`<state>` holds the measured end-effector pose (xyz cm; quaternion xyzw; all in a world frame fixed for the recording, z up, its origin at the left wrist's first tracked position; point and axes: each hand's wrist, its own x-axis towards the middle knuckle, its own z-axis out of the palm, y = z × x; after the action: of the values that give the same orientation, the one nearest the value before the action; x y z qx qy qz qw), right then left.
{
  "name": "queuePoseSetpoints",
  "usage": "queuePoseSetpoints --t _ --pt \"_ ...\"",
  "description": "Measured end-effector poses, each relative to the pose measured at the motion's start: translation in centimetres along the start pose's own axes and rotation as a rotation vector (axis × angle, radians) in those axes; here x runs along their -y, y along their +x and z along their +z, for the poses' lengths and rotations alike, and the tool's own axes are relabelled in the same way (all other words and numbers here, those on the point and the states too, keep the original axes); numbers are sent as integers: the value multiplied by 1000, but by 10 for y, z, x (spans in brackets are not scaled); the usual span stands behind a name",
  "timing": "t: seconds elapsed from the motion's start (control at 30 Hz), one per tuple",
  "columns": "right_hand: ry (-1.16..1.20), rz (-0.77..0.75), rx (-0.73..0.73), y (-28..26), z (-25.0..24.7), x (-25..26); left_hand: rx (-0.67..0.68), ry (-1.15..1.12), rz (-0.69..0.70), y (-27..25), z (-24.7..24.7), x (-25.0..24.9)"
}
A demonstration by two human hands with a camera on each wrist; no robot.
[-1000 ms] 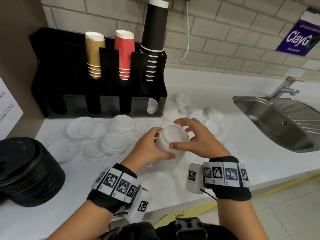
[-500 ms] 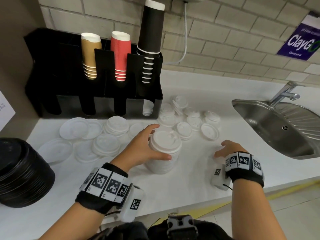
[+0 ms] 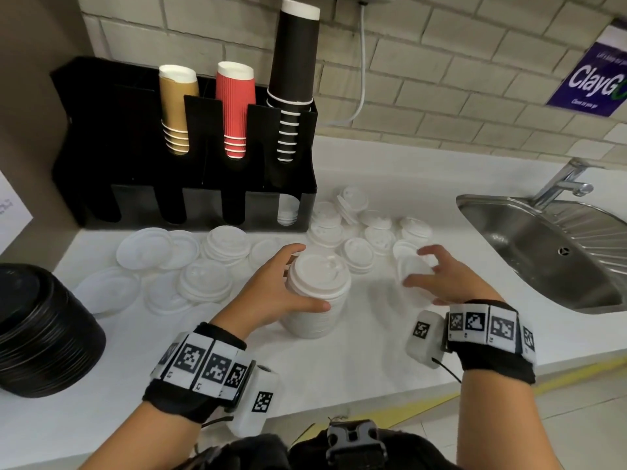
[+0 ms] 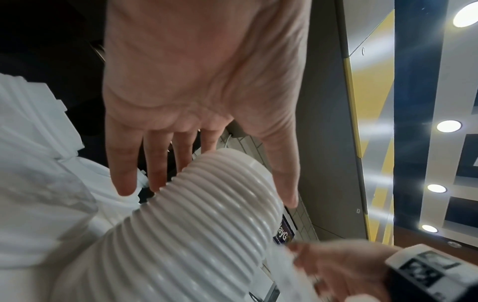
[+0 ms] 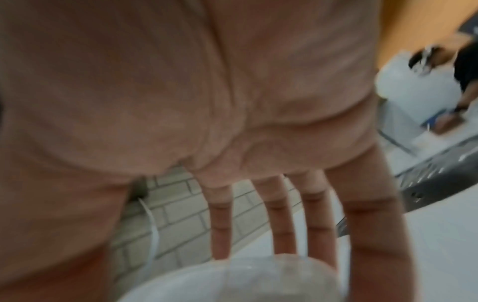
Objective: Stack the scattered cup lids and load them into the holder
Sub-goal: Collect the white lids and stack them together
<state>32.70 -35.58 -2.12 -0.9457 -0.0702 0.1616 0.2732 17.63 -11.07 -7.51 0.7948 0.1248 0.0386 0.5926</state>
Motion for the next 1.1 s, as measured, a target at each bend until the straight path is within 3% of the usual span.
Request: queuePoseSetpoints --t 0.1,0.17,0.27,0.83,1.1 --pt "263 -291 93 -25 9 28 -28 6 -6 0 0 2" --pt "259 -444 105 -34 20 41 -43 7 -6 0 1 4" --pt "201 -556 98 -41 34 53 -55 9 -3 -2 3 5" --pt "-190 -656 157 -33 57 94 -96 1 -11 -3 10 7" --pt "-106 -686 192 -34 55 85 -87 4 5 -3 10 9"
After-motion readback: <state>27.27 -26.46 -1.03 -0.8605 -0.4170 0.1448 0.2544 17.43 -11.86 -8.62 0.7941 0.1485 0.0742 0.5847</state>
